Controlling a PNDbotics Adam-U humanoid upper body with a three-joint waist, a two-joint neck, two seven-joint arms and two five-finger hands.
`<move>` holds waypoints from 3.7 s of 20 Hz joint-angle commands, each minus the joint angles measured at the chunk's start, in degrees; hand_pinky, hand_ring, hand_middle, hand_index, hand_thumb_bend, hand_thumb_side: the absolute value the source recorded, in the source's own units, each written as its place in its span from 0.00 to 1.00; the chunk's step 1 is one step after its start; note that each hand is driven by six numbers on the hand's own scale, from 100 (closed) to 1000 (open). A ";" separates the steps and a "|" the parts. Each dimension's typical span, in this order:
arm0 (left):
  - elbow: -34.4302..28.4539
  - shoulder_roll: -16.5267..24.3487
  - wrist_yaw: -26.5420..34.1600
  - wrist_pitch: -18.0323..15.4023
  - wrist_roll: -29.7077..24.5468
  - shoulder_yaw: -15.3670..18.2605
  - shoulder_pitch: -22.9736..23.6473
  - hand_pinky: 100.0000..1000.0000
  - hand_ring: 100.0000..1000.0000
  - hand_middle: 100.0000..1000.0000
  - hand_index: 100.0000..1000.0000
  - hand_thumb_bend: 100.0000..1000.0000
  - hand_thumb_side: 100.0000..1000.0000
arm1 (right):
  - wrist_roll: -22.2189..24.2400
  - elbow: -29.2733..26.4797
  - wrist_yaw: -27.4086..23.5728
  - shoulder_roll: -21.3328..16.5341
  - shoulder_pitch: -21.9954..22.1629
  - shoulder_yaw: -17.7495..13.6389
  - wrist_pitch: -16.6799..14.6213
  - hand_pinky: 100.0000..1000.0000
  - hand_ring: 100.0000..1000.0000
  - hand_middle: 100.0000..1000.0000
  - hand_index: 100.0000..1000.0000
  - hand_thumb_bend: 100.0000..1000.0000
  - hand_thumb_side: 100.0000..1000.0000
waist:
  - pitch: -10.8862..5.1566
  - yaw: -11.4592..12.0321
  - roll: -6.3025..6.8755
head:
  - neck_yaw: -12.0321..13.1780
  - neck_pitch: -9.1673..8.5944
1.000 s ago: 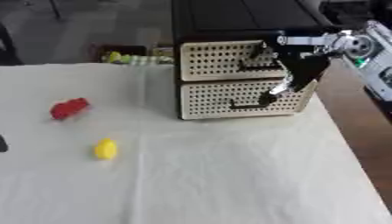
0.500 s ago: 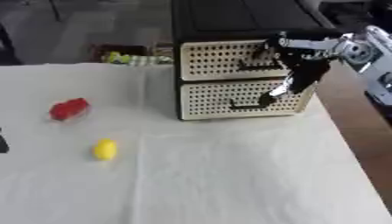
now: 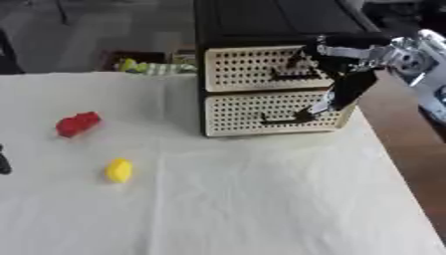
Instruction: Pick up objects from table and place into drawer.
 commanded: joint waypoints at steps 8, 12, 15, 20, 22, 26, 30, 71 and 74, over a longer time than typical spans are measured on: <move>-0.83 0.09 -0.39 0.48 0.11 0.06 -0.56 0.38 0.56 0.61 0.66 0.02 0.84 | -3.61 1.63 4.96 -0.95 -1.30 -0.58 -1.71 0.01 0.21 0.00 0.85 0.65 0.53 | -0.81 0.25 -0.16 | -0.17 -0.49; -0.83 -0.06 -0.53 0.60 0.13 0.03 -0.51 0.37 0.56 0.61 0.66 0.03 0.85 | -5.36 2.69 6.43 -0.58 -1.39 -0.70 -2.27 0.01 0.21 0.00 0.85 0.64 0.53 | -0.72 0.31 -0.13 | -0.21 -0.50; -0.83 -0.12 -0.59 0.65 0.13 0.02 -0.49 0.37 0.56 0.61 0.66 0.03 0.85 | -6.44 3.13 7.58 -0.34 -1.40 -0.63 -2.78 0.01 0.21 0.00 0.85 0.63 0.54 | -0.68 0.38 -0.11 | -0.18 -0.53; -0.83 -0.25 -0.73 0.86 0.07 0.01 -0.38 0.37 0.56 0.61 0.66 0.03 0.85 | -7.15 3.52 9.01 -0.19 -1.29 -0.26 -3.70 0.00 0.20 0.00 0.84 0.61 0.54 | -0.62 0.50 -0.16 | -0.19 -0.54; -0.83 -0.28 -0.79 0.96 0.04 -0.01 -0.37 0.37 0.56 0.61 0.66 0.03 0.85 | -7.33 3.09 9.55 -0.31 -1.23 0.00 -4.20 0.00 0.20 0.00 0.83 0.60 0.54 | -0.58 0.51 -0.23 | -0.17 -0.45; -0.83 -0.28 -0.80 1.20 0.01 -0.04 -0.44 0.38 0.56 0.60 0.66 0.03 0.85 | -7.24 2.20 11.18 -0.54 -1.05 0.57 -5.32 0.00 0.19 0.00 0.82 0.60 0.53 | -0.51 0.56 -0.35 | -0.14 -0.37; -0.83 -0.26 -0.68 1.32 0.04 -0.03 -0.47 0.38 0.56 0.60 0.66 0.03 0.86 | -7.03 2.13 12.51 -0.51 -1.01 0.81 -6.07 0.00 0.19 0.00 0.81 0.59 0.53 | -0.52 0.61 -0.43 | -0.15 -0.38; -0.83 -0.05 -0.46 2.03 0.37 -0.21 -0.73 0.38 0.55 0.61 0.65 0.04 0.86 | -0.76 -10.72 2.87 -7.74 6.54 0.26 -3.13 0.00 0.18 0.00 0.75 0.58 0.50 | -0.78 -0.12 -0.80 | -0.44 -0.41; -0.83 -0.06 -0.45 2.06 0.39 -0.20 -0.75 0.38 0.55 0.61 0.65 0.04 0.86 | -0.62 -12.03 2.23 -8.59 7.85 0.01 -2.71 0.00 0.18 0.00 0.75 0.59 0.50 | -0.79 -0.15 -0.78 | -0.47 -0.44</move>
